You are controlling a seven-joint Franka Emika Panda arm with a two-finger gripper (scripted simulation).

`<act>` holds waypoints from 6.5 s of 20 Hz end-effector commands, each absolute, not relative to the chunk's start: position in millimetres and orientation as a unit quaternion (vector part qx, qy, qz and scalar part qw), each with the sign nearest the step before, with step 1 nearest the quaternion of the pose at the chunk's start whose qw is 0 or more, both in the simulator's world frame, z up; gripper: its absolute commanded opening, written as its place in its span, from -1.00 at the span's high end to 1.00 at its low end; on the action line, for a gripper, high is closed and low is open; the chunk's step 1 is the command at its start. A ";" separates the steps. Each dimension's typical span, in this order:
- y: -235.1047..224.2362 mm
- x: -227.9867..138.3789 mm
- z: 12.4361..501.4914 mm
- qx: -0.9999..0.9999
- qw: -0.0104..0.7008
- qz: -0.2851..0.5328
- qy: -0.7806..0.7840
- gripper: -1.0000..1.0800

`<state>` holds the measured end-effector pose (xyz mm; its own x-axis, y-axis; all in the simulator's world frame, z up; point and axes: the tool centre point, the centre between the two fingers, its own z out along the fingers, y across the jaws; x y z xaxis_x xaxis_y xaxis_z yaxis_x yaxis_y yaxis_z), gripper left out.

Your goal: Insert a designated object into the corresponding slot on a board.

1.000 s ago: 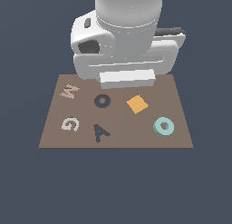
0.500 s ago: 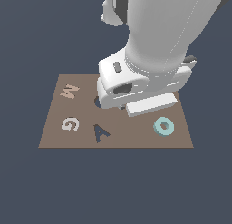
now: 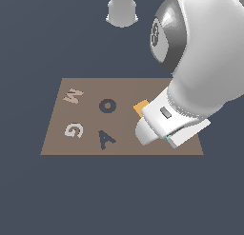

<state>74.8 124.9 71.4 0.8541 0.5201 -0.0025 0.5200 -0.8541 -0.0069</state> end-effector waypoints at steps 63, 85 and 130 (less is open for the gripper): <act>156.9 32.0 34.7 -0.853 0.000 0.000 -0.522 1.00; 95.8 -49.8 37.3 -0.562 0.000 -0.001 -0.827 1.00; -48.7 -23.5 40.7 0.021 -0.001 0.000 -1.000 1.00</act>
